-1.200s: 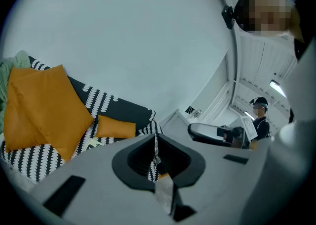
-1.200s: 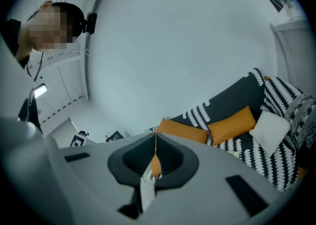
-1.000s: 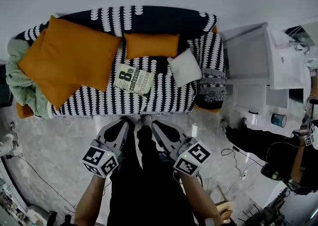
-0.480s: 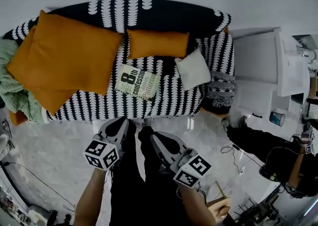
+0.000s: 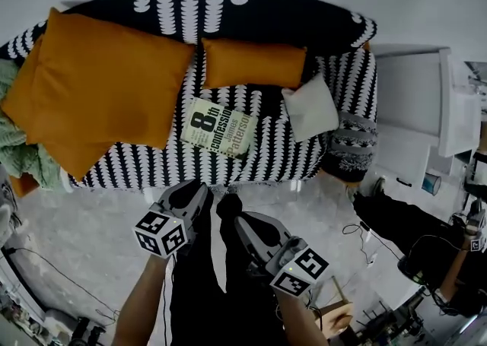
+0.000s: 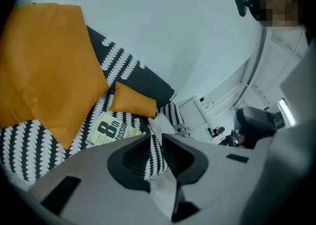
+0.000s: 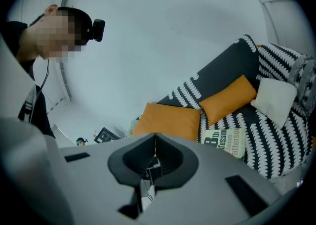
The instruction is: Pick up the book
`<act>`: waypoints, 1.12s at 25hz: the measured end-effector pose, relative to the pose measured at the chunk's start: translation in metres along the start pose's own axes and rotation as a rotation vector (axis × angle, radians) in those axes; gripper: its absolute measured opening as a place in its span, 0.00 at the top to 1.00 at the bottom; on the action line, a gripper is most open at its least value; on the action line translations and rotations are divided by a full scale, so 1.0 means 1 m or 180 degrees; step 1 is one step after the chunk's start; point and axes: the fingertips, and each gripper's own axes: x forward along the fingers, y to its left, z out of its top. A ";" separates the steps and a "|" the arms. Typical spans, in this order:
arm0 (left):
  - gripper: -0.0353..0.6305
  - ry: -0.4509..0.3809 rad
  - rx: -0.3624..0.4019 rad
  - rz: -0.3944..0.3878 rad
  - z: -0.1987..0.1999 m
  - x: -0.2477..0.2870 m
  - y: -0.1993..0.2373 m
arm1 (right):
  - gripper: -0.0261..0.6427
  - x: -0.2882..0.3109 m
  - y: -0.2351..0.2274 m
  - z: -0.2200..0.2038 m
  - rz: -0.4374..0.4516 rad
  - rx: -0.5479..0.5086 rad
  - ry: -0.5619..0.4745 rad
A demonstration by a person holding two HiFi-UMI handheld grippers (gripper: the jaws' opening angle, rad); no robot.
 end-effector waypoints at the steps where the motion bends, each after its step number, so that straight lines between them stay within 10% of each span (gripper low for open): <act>1: 0.85 0.0003 -0.0027 -0.0016 -0.001 0.002 0.007 | 0.94 0.005 -0.003 -0.002 -0.0010 0.0013 0.0006; 28: 0.64 -0.0120 -0.1122 0.0129 -0.059 0.091 0.185 | 0.94 0.092 -0.095 -0.038 0.0026 -0.0101 0.0283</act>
